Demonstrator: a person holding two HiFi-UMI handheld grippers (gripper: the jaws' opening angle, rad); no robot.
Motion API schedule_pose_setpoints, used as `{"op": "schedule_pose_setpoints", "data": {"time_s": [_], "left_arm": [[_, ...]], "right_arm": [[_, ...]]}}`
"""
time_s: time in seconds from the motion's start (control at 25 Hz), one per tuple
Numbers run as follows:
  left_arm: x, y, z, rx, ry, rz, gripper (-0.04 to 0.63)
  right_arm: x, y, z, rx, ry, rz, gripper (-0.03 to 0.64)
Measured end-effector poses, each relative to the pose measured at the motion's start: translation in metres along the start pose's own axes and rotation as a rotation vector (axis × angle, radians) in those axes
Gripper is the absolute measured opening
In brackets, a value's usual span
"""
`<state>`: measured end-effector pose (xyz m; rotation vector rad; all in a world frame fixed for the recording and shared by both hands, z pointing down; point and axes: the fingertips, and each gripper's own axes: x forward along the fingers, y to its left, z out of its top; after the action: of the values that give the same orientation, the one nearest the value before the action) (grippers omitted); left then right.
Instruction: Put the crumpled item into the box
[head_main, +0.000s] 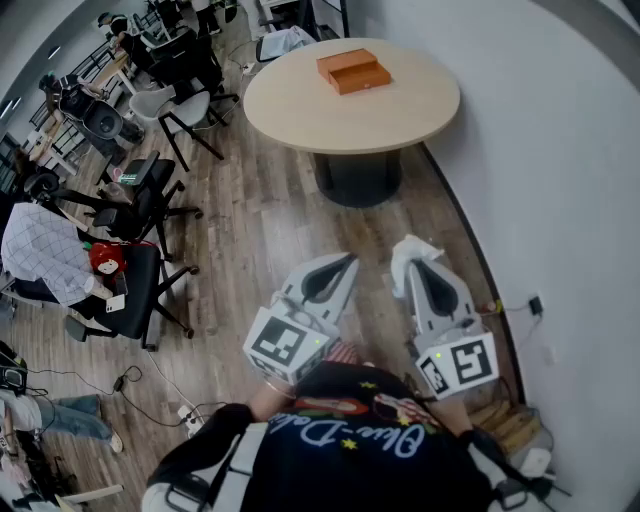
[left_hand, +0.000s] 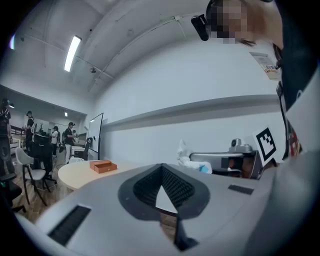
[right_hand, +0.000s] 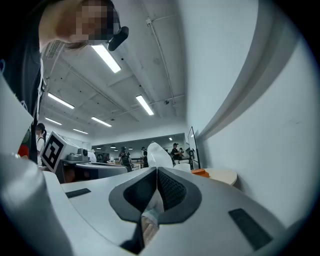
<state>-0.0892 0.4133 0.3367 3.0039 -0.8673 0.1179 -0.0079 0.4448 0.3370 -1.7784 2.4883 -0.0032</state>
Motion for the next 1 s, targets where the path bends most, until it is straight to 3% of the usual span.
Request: {"op": "schedule_pose_setpoints", "data": {"time_s": [0.12, 0.64, 1.0], "left_arm": [[0.000, -0.001, -0.003, -0.010, 0.006, 0.001, -0.008], [0.044, 0.015, -0.009, -0.005, -0.012, -0.049, -0.008], [0.117, 0.030, 0.008, 0.000, -0.054, -0.136, -0.008]], "right_arm": [[-0.001, 0.000, -0.001, 0.066, -0.009, -0.007, 0.003], [0.014, -0.035, -0.007, 0.057, -0.016, -0.059, 0.003], [0.040, -0.095, 0.007, -0.027, -0.012, -0.140, 0.003]]}}
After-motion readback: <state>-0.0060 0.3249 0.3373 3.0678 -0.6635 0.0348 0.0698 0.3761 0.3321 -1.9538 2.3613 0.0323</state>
